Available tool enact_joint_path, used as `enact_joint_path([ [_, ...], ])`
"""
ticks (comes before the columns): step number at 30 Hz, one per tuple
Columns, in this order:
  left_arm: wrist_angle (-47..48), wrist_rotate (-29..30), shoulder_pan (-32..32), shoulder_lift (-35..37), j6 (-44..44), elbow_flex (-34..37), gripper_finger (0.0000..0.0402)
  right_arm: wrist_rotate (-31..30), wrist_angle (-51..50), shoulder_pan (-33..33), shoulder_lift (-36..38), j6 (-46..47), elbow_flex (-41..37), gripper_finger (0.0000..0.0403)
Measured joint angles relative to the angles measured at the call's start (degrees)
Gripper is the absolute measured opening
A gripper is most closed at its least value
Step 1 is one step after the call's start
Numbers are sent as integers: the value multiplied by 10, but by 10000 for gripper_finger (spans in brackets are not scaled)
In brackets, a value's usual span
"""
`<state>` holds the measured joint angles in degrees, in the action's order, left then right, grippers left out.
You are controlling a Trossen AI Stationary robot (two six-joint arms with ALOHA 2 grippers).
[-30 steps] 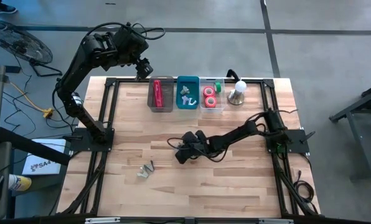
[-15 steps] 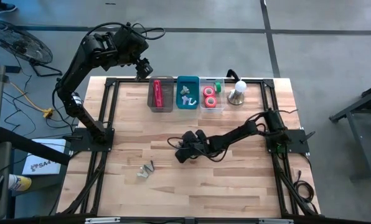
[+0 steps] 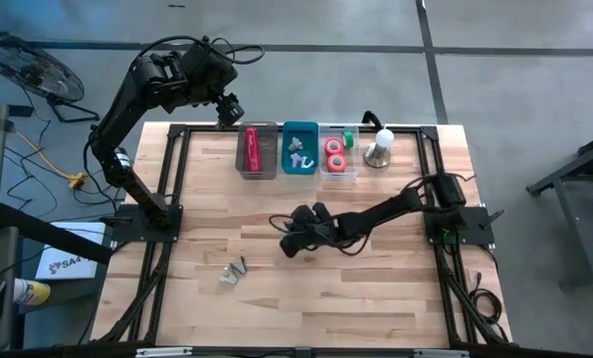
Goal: Pick and place Stapler, Stapler remover, tape
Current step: Put the blue staple remover into the blue bin
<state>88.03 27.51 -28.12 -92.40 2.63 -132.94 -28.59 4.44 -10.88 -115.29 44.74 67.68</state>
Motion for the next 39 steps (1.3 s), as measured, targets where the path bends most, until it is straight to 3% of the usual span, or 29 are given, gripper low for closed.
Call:
enact_joint_path([
  [14,0,-7,0,0,1,0,266,-2,-52,39,93,-65,1,29],
  [23,-14,-16,0,0,1,0,266,75,-72,95,132,-192,1,29],
  [32,-25,-17,0,0,-10,0,266,117,-98,194,136,-256,1,29],
  [39,-26,-19,0,0,-16,0,266,195,-97,297,135,-357,1,29],
])
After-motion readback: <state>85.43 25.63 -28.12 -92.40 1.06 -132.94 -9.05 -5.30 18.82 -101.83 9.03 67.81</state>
